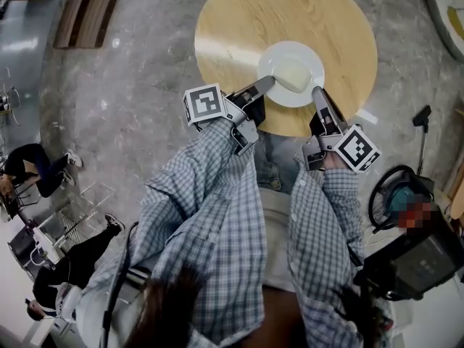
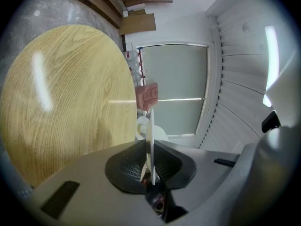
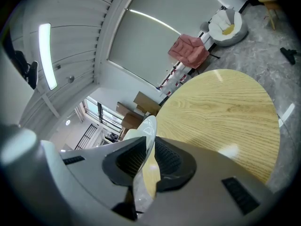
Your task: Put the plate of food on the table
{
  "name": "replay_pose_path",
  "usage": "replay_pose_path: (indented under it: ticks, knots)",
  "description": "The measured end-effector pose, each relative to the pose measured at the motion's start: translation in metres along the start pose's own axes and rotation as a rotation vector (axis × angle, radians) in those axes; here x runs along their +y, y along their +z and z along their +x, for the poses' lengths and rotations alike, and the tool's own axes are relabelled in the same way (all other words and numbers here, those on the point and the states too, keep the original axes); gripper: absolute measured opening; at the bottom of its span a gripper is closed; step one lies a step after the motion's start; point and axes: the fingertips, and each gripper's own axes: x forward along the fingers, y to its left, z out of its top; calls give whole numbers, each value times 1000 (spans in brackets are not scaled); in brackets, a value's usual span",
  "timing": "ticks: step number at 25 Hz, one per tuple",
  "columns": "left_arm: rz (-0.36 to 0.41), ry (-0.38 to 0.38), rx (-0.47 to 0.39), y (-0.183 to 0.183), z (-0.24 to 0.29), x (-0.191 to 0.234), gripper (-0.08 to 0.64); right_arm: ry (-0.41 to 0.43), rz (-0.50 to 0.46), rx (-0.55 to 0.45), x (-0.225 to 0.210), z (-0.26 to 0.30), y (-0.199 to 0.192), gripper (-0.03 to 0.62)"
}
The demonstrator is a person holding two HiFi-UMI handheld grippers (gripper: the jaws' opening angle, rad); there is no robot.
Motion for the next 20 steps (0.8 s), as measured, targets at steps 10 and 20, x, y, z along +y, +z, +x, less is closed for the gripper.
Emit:
replay_pose_path:
  ticks: [10, 20]
  knots:
    - [-21, 40, 1, 0, 0, 22, 32, -36, 36, 33, -18, 7, -13, 61]
    - [-48, 86, 20, -3, 2, 47, 32, -84, 45, 63, -37, 14, -24, 61]
